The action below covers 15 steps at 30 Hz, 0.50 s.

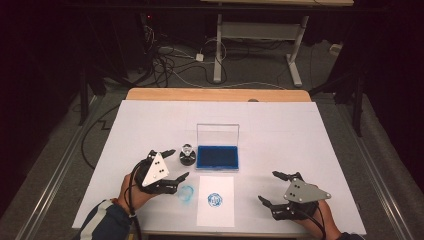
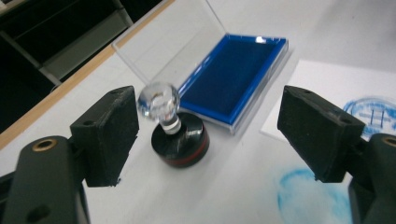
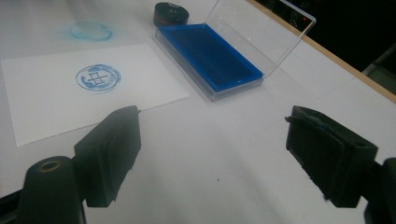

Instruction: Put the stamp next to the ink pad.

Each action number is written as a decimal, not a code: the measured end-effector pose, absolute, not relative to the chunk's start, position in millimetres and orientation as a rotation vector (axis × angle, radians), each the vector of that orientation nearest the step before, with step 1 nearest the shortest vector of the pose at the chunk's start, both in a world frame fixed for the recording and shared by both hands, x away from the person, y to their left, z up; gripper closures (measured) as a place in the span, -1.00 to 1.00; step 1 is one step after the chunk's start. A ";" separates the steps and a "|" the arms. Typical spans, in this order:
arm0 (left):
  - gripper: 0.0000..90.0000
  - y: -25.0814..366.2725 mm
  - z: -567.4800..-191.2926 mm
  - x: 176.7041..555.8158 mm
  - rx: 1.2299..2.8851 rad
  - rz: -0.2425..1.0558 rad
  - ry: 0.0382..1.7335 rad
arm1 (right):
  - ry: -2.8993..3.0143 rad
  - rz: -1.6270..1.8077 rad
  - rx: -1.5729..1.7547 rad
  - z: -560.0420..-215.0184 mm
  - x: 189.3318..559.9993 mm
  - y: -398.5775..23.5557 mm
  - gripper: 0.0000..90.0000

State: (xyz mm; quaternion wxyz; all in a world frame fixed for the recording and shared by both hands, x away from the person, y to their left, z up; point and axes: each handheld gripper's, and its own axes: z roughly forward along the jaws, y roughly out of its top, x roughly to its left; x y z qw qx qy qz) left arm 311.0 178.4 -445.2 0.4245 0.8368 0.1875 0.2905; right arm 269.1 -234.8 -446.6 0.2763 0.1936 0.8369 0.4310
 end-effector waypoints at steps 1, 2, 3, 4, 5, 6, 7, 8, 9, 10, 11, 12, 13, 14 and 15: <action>-0.56 181.7 -446.6 309.1 2.088 0.734 0.481 | 2.250 1.158 0.521 -446.7 269.1 -234.6 -0.60; -0.56 185.1 -448.2 307.7 2.081 0.718 0.495 | 2.251 1.160 0.520 -446.8 269.4 -234.6 -0.60; -0.56 187.5 -450.0 306.3 2.085 0.714 0.505 | 2.251 1.159 0.517 -446.8 269.7 -234.6 -0.60; -0.56 189.4 -451.7 304.5 2.096 0.731 0.508 | 2.251 1.159 0.517 -446.7 269.9 -234.7 -0.60; -0.56 191.5 -453.5 303.0 2.106 0.730 0.506 | 2.250 1.163 0.518 -446.6 270.2 -234.8 -0.60; -0.56 193.4 -455.2 301.8 2.112 0.729 0.511 | 2.248 1.165 0.520 -446.5 270.5 -234.7 -0.60; -0.56 195.4 -457.2 300.4 2.113 0.735 0.519 | 2.250 1.164 0.518 -446.5 270.7 -234.4 -0.60; -0.56 197.6 -459.5 299.6 2.118 0.733 0.523 | 2.252 1.165 0.518 -446.6 270.9 -234.0 -0.60; -0.56 199.5 -461.9 299.1 2.126 0.724 0.530 | 2.253 1.165 0.516 -446.7 271.1 -233.4 -0.60; -0.56 201.3 -464.3 298.2 2.128 0.724 0.541 | 2.254 1.164 0.510 -446.6 271.3 -232.8 -0.60; -0.56 202.9 -466.7 297.1 2.130 0.721 0.550 | 2.255 1.166 0.509 -446.6 271.3 -232.3 -0.60; -0.56 204.7 -469.1 296.1 2.141 0.715 0.552 | 2.256 1.168 0.507 -446.6 271.7 -231.9 -0.60; -0.56 206.0 -471.7 294.7 2.148 0.713 0.563 | 2.257 1.168 0.506 -446.6 272.0 -231.5 -0.60; -0.56 207.0 -474.2 293.2 2.155 0.710 0.572 | 2.258 1.169 0.505 -446.7 272.4 -231.2 -0.60; -0.56 208.2 -476.5 291.9 2.168 0.698 0.574 | 2.260 1.171 0.504 -446.8 272.6 -230.9 -0.60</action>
